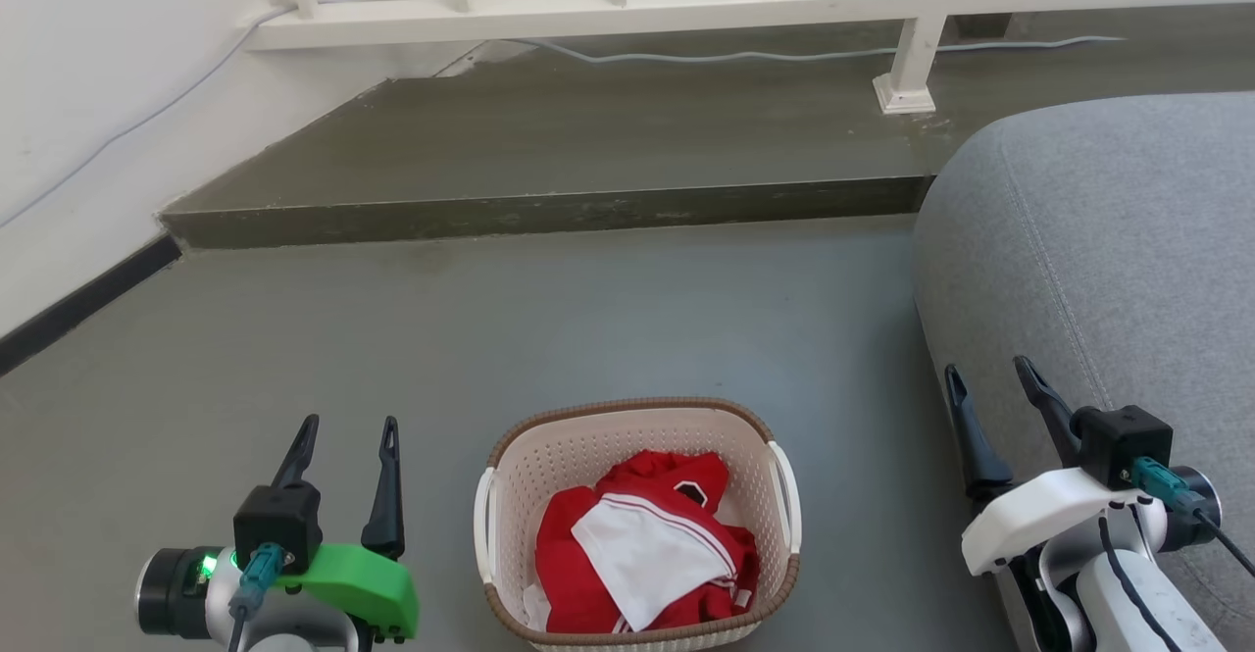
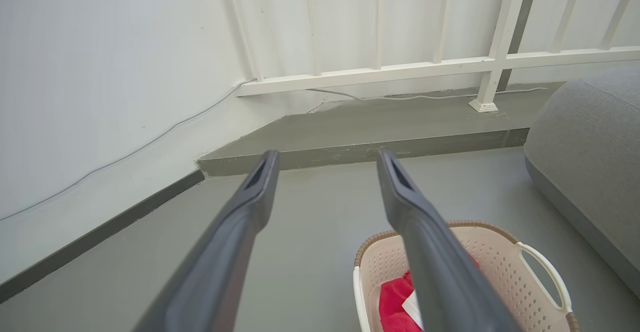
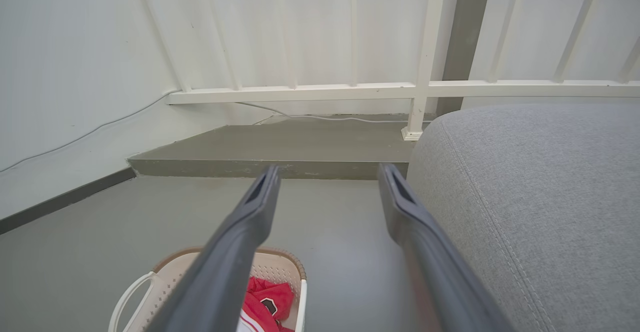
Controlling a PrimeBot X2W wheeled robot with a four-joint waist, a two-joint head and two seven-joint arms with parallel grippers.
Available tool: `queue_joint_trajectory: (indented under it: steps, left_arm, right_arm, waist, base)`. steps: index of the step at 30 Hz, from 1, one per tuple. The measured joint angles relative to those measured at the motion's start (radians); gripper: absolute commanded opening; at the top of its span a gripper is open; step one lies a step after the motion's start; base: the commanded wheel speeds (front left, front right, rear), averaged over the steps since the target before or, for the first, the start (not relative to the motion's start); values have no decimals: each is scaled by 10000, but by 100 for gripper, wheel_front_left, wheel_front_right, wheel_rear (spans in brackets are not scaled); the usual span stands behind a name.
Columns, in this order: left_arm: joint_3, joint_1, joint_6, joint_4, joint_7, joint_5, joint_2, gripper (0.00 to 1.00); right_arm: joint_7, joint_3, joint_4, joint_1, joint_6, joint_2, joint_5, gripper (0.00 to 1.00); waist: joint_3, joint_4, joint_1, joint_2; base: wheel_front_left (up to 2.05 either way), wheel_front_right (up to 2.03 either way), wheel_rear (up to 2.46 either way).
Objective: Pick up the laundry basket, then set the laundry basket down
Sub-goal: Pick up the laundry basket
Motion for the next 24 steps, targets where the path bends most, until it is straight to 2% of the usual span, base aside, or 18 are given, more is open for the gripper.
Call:
queue_joint_trajectory:
  steps: [10,24]
  left_arm:
    - [-94,-151,-2,-272,2,0,-104,100]
    - [-130,-1067,0,-533,4,31,-217,100]
  right_arm:
    - [0,-215,-109,-41,58,21,0,100]
    - [-4,-426,-326,-943,198,59,2,100]
  waist:
    - [598,31,0,0]
    - [2350,28,0,0]
  base:
    - [0,0,0]
    - [0,0,0]
